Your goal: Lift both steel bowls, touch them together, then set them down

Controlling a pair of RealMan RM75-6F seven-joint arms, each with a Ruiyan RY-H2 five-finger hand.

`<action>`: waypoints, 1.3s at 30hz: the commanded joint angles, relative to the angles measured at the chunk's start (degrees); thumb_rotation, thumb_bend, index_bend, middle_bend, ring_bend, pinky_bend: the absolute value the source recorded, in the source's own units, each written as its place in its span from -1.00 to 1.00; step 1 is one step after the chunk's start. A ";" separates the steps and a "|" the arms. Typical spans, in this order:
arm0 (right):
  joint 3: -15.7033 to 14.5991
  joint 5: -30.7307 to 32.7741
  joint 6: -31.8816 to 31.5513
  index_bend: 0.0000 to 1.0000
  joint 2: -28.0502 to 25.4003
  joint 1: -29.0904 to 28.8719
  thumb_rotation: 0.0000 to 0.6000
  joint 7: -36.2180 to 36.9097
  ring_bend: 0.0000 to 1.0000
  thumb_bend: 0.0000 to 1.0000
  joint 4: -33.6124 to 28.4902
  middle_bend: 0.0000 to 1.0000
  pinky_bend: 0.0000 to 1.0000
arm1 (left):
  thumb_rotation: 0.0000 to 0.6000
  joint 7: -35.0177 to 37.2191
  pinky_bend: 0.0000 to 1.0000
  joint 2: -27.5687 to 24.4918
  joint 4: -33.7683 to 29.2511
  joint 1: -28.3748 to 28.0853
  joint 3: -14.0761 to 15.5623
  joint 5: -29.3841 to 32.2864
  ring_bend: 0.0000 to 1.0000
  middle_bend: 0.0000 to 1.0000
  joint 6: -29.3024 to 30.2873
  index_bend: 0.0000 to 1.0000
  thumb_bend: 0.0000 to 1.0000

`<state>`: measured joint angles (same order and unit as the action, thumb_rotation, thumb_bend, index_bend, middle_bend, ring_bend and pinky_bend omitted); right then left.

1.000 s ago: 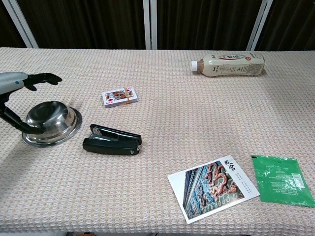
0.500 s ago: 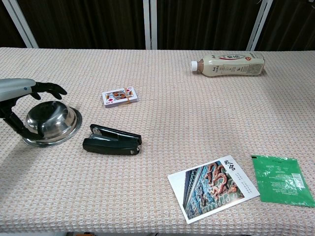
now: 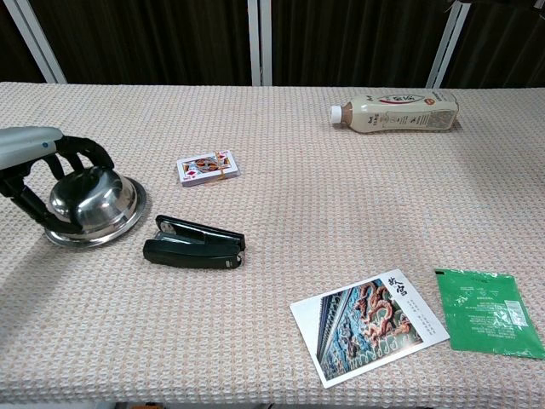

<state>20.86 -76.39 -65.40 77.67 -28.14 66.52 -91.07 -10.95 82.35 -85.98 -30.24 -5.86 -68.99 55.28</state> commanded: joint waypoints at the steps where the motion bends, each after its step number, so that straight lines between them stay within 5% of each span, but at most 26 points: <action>1: -0.01 0.03 0.01 0.22 0.01 0.03 1.00 -0.02 -0.10 -0.57 0.04 -0.03 -0.23 | 1.00 3.52 -0.23 0.48 0.35 1.07 -0.98 -1.82 -0.29 0.01 3.17 -0.04 -0.70; 9: -0.96 0.07 1.75 0.22 1.59 -0.80 1.00 -0.09 -0.10 -0.56 1.37 -0.03 -0.23 | 1.00 31.42 -0.20 1.02 -2.41 3.71 -9.36 -5.96 -0.23 0.07 12.91 0.02 -0.70; 17: -2.37 0.64 4.31 0.22 6.51 -2.82 1.00 -2.13 -0.10 -0.54 4.62 -0.03 -0.22 | 1.00 58.33 -0.17 2.52 -6.64 0.90 -17.38 -7.02 -0.20 0.10 13.30 0.07 -0.69; 24: -0.45 1.29 5.74 0.23 10.51 -5.81 1.00 -2.40 -0.09 -0.52 6.25 -0.03 -0.21 | 1.00 65.01 -0.16 6.83 -4.70 -3.98 -20.84 -5.79 -0.15 0.15 11.01 0.13 -0.68; 39: 2.50 2.40 7.37 0.23 14.15 -9.86 1.00 -3.81 -0.09 -0.52 7.06 -0.03 -0.19 | 1.00 59.36 -0.16 17.47 4.54 -13.01 -19.97 -5.69 -0.13 0.17 8.14 0.15 -0.65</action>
<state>23.32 -74.11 -58.33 91.60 -37.72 62.91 -84.17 49.03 99.05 -82.23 -42.44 -25.99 -74.46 63.91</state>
